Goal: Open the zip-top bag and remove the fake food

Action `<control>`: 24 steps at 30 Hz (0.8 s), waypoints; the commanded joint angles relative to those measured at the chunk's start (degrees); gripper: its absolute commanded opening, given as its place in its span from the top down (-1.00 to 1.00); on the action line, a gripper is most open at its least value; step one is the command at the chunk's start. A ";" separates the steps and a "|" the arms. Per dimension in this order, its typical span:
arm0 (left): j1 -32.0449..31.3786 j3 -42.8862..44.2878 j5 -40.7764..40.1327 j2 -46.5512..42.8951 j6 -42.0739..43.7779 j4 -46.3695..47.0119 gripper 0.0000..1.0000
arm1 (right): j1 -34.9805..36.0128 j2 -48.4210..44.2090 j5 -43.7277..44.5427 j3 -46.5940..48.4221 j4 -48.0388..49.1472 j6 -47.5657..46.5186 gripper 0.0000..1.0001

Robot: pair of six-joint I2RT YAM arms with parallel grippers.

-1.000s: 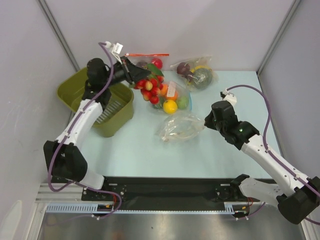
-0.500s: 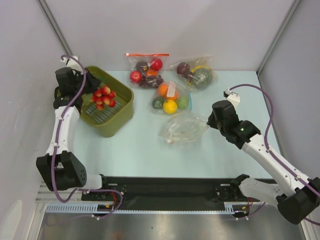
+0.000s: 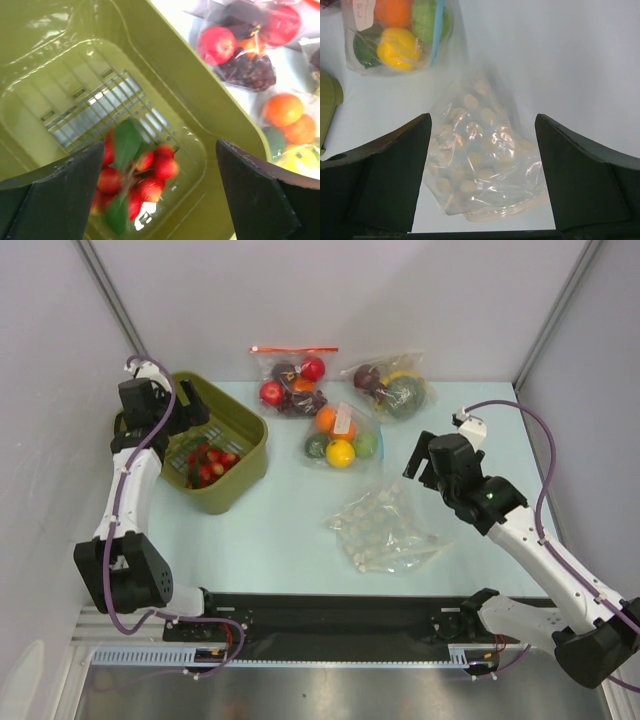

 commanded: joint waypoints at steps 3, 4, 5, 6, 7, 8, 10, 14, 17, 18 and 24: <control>0.24 0.82 -3.12 0.14 -0.91 -0.38 -1.00 | -0.37 0.24 2.31 3.36 0.34 -1.21 -0.78; 0.24 0.91 -3.21 -0.04 -1.00 -0.55 -1.00 | -0.37 0.16 2.31 3.37 0.52 -1.30 -0.78; 0.33 1.08 -3.04 -0.21 -1.00 -0.82 -0.99 | -0.37 0.07 2.23 3.37 0.69 -2.08 -0.79; 0.33 1.08 -2.69 -0.39 -1.08 -0.82 -0.99 | -0.46 0.07 2.31 3.28 0.96 -2.35 -0.79; 0.33 1.26 -2.51 -0.65 -1.34 -0.82 -0.99 | -0.54 -0.02 2.31 3.10 1.57 -2.87 -0.79; 0.24 1.43 -2.07 -0.83 -1.52 -1.08 -1.00 | -0.54 -0.11 2.23 3.01 2.01 -3.40 -0.79; 0.24 2.22 -1.11 -1.09 -1.61 -1.61 -1.00 | -1.24 -0.28 1.79 2.49 3.50 -4.37 -0.81; -0.20 3.63 -1.36 -1.80 -1.35 -3.80 -1.00 | -3.09 -0.90 -0.32 0.91 7.63 -5.86 -0.82; -0.81 4.34 -2.24 -2.59 -0.30 -4.77 -1.00 | -5.02 -0.90 -2.69 -0.06 11.06 -7.09 -0.83; -0.90 4.16 -2.42 -3.02 -0.21 -4.77 -1.00 | -5.29 -0.55 -3.04 -0.15 12.37 -7.44 -0.83; -2.83 4.25 -3.74 -4.87 1.55 -5.30 -1.00 | -6.87 1.29 -3.75 0.55 17.73 -10.08 -0.82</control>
